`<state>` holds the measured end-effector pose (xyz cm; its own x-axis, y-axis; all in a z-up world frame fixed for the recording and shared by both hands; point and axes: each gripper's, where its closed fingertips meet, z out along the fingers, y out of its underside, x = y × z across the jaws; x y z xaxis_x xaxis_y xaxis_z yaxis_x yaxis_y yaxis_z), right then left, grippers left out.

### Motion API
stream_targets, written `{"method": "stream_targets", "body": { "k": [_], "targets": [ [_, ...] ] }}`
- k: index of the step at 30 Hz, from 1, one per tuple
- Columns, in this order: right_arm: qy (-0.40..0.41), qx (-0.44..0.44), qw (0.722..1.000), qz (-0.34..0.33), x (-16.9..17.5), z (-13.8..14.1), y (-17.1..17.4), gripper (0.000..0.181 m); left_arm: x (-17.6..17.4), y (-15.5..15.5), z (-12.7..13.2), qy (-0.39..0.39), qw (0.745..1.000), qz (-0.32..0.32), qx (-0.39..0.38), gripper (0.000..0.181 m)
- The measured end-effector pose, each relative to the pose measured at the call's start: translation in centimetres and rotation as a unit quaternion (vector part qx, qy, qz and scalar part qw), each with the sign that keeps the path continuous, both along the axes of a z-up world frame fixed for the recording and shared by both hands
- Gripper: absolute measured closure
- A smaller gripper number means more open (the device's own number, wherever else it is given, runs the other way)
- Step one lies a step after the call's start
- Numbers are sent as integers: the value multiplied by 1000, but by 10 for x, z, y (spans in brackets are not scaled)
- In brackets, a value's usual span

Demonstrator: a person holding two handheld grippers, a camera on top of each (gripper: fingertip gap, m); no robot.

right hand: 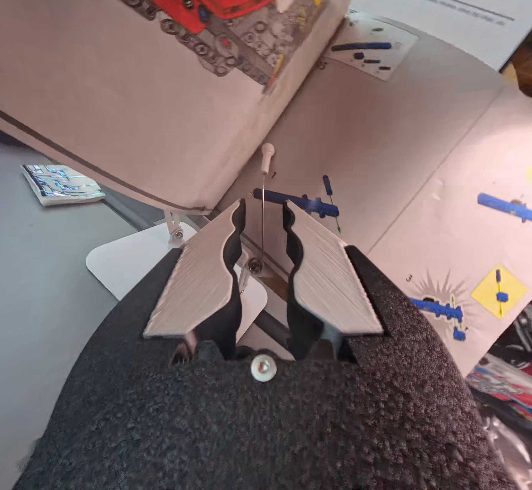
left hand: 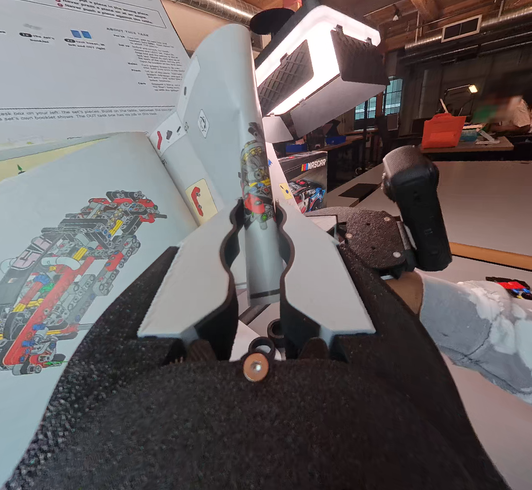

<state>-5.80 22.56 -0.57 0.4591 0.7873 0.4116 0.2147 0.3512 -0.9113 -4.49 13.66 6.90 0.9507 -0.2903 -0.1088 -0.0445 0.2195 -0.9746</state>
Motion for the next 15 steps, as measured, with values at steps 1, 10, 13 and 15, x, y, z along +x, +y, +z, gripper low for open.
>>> {"method": "stream_targets", "body": {
  "k": [1, 10, 13, 15],
  "targets": [
    [-14, 26, 1000, -8, -7, 1, 1, 157, -2, -1, 2, -5, 1000, -1, -1, 162],
    [211, -180, 959, -54, 32, -1, 33, 180, -12, 0, -9, -6, 999, -24, -34, 163],
    [269, -270, 923, -58, 53, -22, 39, 179, -1, 8, -19, -4, 998, -41, -51, 161],
    [276, -320, 905, -59, 62, -39, 39, 175, 11, 14, -24, 6, 997, -52, -57, 161]
  ]
}}
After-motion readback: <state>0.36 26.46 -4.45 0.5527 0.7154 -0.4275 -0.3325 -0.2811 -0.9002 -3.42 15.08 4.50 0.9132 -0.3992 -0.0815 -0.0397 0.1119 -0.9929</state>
